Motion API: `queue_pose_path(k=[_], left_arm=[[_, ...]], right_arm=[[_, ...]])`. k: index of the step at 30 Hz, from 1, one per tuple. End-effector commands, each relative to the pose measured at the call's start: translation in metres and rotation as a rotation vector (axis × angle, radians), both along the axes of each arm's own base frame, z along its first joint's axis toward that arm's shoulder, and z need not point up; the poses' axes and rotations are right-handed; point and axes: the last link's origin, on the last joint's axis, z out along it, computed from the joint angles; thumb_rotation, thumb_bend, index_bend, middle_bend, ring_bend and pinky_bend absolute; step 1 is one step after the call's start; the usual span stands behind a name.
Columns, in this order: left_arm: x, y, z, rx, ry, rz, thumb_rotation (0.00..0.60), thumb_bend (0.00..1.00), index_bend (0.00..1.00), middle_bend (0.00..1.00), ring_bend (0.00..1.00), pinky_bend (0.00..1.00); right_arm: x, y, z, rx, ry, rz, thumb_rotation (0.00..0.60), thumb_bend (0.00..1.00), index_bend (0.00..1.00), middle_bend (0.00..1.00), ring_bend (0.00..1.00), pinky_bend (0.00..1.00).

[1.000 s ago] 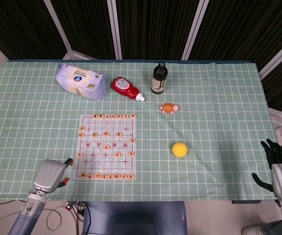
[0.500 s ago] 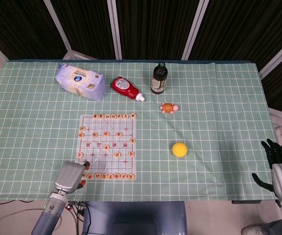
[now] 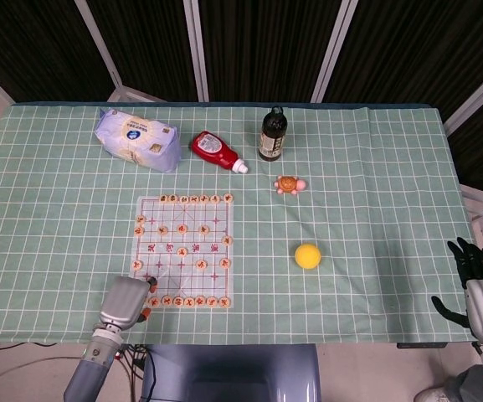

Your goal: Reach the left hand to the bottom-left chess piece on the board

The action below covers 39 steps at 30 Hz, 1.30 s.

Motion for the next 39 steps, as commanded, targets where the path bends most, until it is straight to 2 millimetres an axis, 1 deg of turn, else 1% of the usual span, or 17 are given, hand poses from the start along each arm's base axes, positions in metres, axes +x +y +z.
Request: queue_pose_path(k=[1,9,14,23,29,39], left_arm=[[0.001,0.000,-0.002,-0.005,-0.005,0.002,0.600,0.19,0.49,1.00,1.00,1.00],[0.002,0.000,-0.006,-0.009,-0.029,0.019,0.600,0.19,0.49,1.00,1.00,1.00],[0.003,0.000,-0.007,-0.016,-0.036,0.030,0.600,0.21,0.48,1.00,1.00,1.00],[0.003,0.000,-0.009,-0.025,-0.040,0.037,0.600,0.22,0.48,1.00,1.00,1.00],[0.004,0.000,-0.010,-0.026,-0.044,0.042,0.600,0.27,0.48,1.00,1.00,1.00],[0.001,0.001,-0.012,-0.035,-0.044,0.059,0.600,0.27,0.48,1.00,1.00,1.00]], right_arm=[[0.000,0.000,0.000,0.001,0.001,0.001,0.600,0.27,0.00,0.00,0.00,0.00],[0.000,0.000,0.000,0.002,-0.002,0.002,0.600,0.27,0.00,0.00,0.00,0.00],[0.000,0.000,0.000,0.003,-0.004,0.002,0.600,0.27,0.00,0.00,0.00,0.00],[0.000,0.000,0.000,0.002,-0.005,0.002,0.600,0.27,0.00,0.00,0.00,0.00],[0.000,0.000,0.000,0.002,-0.009,0.001,0.600,0.27,0.00,0.00,0.00,0.00],[0.000,0.001,0.000,0.002,-0.008,0.002,0.600,0.27,0.00,0.00,0.00,0.00]])
